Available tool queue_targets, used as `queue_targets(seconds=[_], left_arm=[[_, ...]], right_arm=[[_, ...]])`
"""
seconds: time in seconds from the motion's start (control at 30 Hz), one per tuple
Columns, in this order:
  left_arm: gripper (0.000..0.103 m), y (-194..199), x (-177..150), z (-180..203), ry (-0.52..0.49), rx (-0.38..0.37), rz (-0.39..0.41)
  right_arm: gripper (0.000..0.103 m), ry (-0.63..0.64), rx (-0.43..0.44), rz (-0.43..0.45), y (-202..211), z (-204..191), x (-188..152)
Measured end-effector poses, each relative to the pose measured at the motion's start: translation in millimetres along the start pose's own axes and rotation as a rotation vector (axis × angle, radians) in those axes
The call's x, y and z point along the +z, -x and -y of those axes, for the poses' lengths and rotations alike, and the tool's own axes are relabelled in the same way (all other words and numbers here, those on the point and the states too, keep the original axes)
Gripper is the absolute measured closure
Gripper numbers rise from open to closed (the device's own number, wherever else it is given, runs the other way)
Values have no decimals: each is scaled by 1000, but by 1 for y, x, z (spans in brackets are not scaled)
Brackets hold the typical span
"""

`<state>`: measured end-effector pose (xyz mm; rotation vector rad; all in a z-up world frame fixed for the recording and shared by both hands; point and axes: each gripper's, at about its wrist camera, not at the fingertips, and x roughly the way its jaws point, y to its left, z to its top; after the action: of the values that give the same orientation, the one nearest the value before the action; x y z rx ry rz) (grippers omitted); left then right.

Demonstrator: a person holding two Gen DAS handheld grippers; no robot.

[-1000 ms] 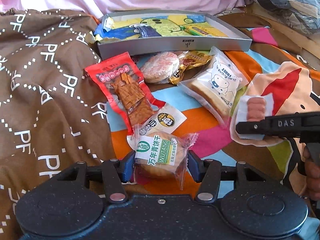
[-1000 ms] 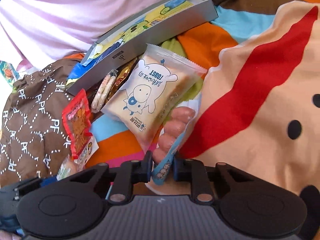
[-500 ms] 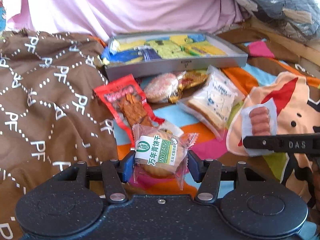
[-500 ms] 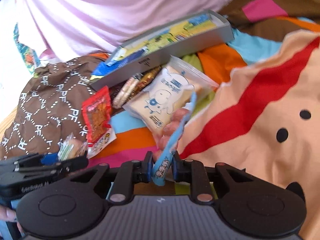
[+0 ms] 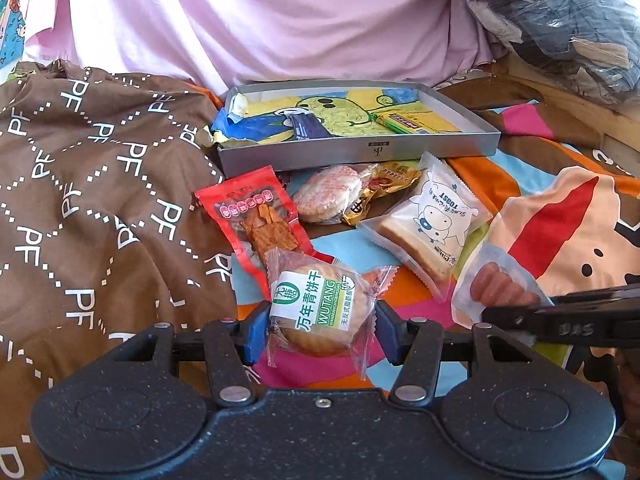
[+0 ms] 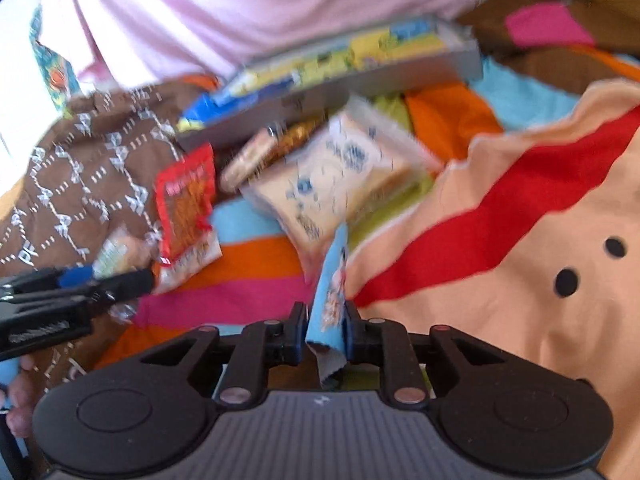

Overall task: Organize snacks
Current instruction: 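Carry WUTANG biscuit with left tool while right tool carries blue candy packet to tray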

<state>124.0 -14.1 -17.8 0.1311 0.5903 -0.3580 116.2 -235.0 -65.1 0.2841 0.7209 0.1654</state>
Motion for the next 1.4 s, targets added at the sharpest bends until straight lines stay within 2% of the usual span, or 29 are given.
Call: queue_targets(seconds=[0.1, 0.3, 0.67, 0.87, 1.1, 1.4], left_arm=[[47, 0, 0, 2, -9, -11, 4], [47, 1, 4, 3, 2, -20, 29], [47, -8, 30, 4, 23, -16, 51], [47, -27, 66, 0, 26, -27, 60], [47, -61, 116, -7, 64, -36, 70], [47, -108, 174, -5, 70, -18, 75]], right_arm=[[81, -10, 5, -6, -4, 3, 2], [84, 19, 20, 51, 6, -2, 0], [84, 10, 81, 117, 29, 1, 19], [84, 30, 105, 168, 36, 5, 52], [84, 113, 81, 187, 32, 12, 102], [84, 141, 48, 233, 4, 15, 173]])
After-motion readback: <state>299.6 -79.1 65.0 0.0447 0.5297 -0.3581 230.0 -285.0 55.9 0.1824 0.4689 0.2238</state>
